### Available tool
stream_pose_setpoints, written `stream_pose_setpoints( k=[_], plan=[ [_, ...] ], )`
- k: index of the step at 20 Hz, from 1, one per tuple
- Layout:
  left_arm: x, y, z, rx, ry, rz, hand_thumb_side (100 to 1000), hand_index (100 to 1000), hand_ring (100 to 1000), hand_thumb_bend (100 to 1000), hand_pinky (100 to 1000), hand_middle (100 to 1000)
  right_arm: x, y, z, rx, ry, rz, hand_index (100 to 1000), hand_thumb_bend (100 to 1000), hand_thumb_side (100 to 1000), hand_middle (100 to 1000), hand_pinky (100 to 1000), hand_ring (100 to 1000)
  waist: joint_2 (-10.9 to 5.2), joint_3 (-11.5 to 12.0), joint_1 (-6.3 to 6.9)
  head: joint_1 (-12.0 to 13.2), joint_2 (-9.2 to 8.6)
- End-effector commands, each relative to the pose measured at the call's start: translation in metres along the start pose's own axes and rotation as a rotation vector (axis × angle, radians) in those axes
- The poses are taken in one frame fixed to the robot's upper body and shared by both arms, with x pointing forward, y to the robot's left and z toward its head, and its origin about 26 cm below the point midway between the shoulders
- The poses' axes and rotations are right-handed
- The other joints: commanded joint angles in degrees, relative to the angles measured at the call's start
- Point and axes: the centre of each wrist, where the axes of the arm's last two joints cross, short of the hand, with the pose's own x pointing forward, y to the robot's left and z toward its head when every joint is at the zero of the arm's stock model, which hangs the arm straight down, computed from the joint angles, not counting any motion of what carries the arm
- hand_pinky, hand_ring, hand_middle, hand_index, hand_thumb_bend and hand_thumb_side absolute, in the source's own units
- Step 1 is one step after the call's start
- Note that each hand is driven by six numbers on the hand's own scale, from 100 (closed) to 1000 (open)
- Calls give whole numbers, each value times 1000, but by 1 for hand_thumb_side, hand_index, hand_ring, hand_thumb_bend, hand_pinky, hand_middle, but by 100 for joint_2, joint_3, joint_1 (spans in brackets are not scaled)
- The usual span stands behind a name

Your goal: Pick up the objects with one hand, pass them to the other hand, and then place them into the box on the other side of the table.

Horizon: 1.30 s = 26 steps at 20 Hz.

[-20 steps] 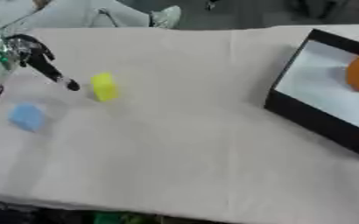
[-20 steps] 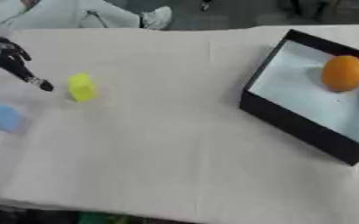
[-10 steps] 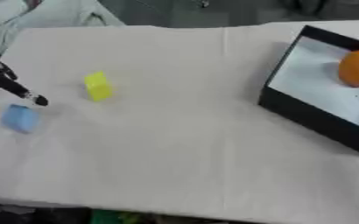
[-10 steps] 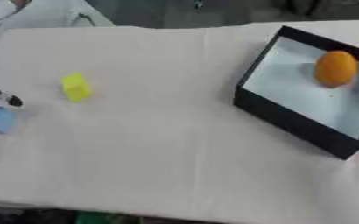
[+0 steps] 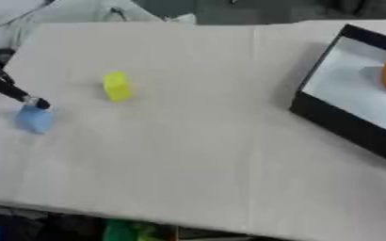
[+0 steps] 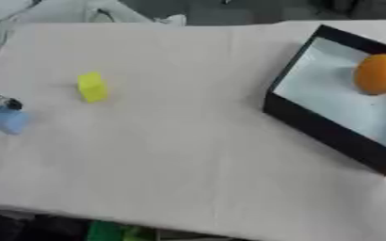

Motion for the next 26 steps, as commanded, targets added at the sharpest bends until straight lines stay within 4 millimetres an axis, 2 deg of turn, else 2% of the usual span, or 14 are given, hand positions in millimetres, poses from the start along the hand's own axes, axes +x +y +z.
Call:
stream_pose_setpoints(
  k=[1, 6, 12, 19, 26],
  plan=[
    [-12, 22, 10, -38, 87, 85, 405, 916, 926, 841, 941, 823, 8, -7, -1, -15, -21, 8, 1000, 100, 627, 1000, 1000, 1000, 13, 10, -23, 40, -24],
    [-15, 17, 6, -64, 90, 80, 410, 909, 928, 846, 942, 824, 8, -7, -1, -14, -23, 8, 1000, 100, 626, 1000, 1000, 1000, 15, 3, -27, 21, -23],
    [-16, 12, 5, -97, 75, 65, 412, 877, 933, 843, 945, 831, 5, -7, -1, -22, -10, 9, 1000, 100, 634, 1000, 1000, 1000, 17, 0, -30, -231, 0],
    [-25, 1, -4, -142, 111, 36, 402, 867, 940, 858, 945, 838, 3, -8, 0, -27, -5, 10, 1000, 100, 637, 1000, 1000, 1000, 32, -22, -22, -234, 30],
    [-24, 1, -2, -130, 98, 40, 413, 865, 937, 838, 943, 834, 4, -8, 0, -34, -11, 5, 1000, 100, 641, 1000, 1000, 1000, 72, -14, -37, -219, 29]
  ],
)
